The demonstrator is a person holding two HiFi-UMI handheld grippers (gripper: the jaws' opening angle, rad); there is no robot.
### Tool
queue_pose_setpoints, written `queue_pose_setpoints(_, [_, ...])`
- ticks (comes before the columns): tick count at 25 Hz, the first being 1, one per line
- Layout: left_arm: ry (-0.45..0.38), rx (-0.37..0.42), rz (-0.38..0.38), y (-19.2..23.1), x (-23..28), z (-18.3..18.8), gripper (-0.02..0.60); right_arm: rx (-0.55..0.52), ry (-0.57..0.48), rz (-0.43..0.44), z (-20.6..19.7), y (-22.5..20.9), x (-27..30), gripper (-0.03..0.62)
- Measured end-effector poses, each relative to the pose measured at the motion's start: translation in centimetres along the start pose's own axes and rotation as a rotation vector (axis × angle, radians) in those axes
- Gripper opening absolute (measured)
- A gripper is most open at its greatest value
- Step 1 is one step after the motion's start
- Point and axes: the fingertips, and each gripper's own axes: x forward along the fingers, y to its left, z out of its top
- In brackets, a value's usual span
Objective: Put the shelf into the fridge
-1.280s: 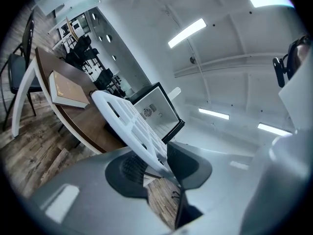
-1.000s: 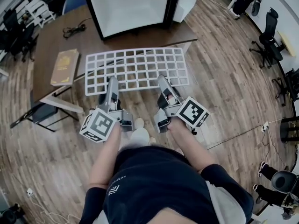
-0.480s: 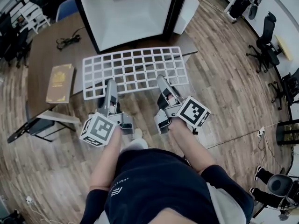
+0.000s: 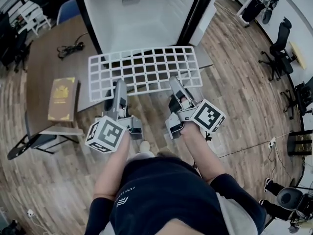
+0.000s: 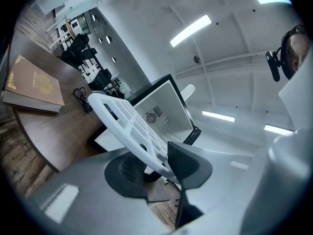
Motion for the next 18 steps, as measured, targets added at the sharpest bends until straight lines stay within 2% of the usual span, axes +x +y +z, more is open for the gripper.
queue_pose_setpoints(3, [0.003,0.0,-0.022,0.0,1.8,0.5,0.135,-0.008,-0.017,0.003,1.1,0.1,1.2,0.097])
queue_pose_setpoints(7, [0.009,0.022,-0.003,-0.3,3.3,0.7,0.137,-0.005,-0.007,0.006,2.3,-0.2,2.3,0.097])
queue_pose_setpoints(10, [-0.023,0.038,-0.002,-1.0,4.7,1.1,0.138,0.006,0.009,0.025,3.6,-0.7,3.3,0.097])
queue_pose_setpoints(14, [-0.035,0.013,0.028,-1.2,6.6,0.2,0.138,0.018,0.048,0.047,5.4,-1.5,4.8,0.097])
queue_pose_setpoints(18, [-0.088,0.034,0.044,-2.0,8.5,0.6,0.138,0.008,0.08,0.07,7.5,-2.1,6.2,0.097])
